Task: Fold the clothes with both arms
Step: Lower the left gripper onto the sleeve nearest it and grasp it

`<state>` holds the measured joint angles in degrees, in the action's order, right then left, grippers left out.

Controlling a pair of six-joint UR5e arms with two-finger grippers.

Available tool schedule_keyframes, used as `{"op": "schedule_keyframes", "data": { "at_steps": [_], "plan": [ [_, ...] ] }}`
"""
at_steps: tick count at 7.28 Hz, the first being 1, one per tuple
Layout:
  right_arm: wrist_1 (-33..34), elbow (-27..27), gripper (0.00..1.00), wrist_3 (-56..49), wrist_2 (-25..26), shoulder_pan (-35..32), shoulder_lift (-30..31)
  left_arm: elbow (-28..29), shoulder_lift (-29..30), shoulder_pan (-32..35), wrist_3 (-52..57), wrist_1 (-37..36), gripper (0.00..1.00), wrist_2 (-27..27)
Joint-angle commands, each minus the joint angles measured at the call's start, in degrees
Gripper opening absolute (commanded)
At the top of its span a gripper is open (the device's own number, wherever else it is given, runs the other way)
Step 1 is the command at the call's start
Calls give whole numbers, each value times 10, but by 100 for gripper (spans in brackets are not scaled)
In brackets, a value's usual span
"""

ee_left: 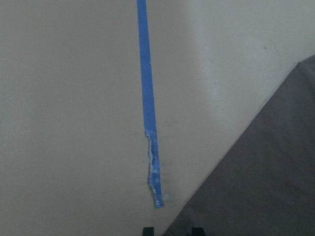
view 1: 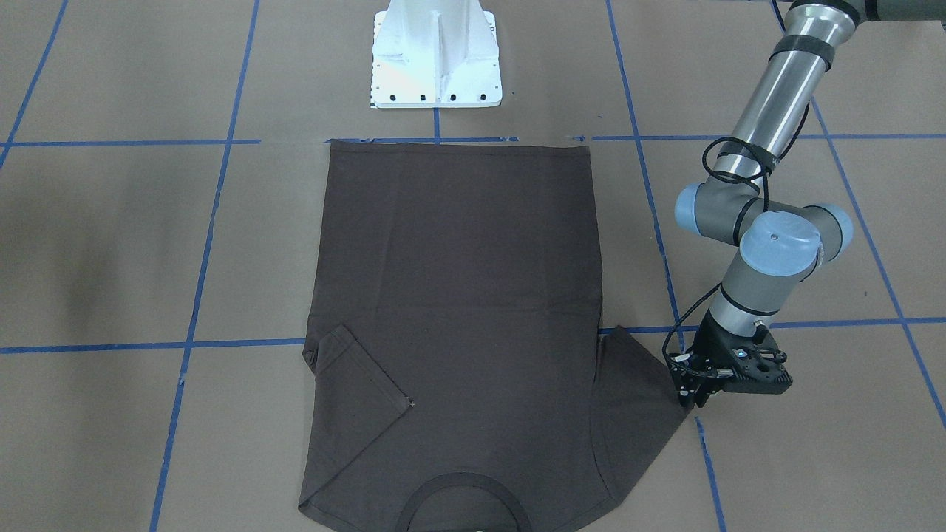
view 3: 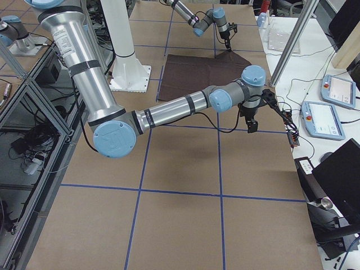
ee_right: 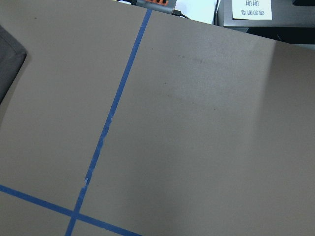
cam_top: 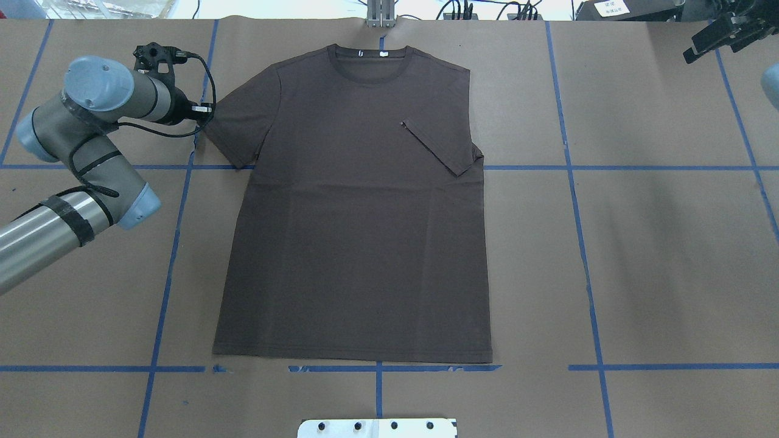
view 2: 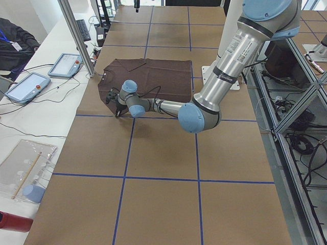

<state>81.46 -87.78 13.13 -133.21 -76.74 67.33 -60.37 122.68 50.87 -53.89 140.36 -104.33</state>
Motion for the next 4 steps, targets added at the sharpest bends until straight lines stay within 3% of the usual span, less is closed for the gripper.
{"op": "schedule_keyframes", "data": {
  "at_steps": [1,2,4],
  "plan": [
    [0,1,100,1,0,0,0,-2,2,-2,-8,1,20,0],
    [0,1,100,0,0,0,0,-5,6,-3,-50,0,0,0],
    [0,0,100,1,0,0,0,-38,15,-16,-61,-14,0,-2]
  ]
}}
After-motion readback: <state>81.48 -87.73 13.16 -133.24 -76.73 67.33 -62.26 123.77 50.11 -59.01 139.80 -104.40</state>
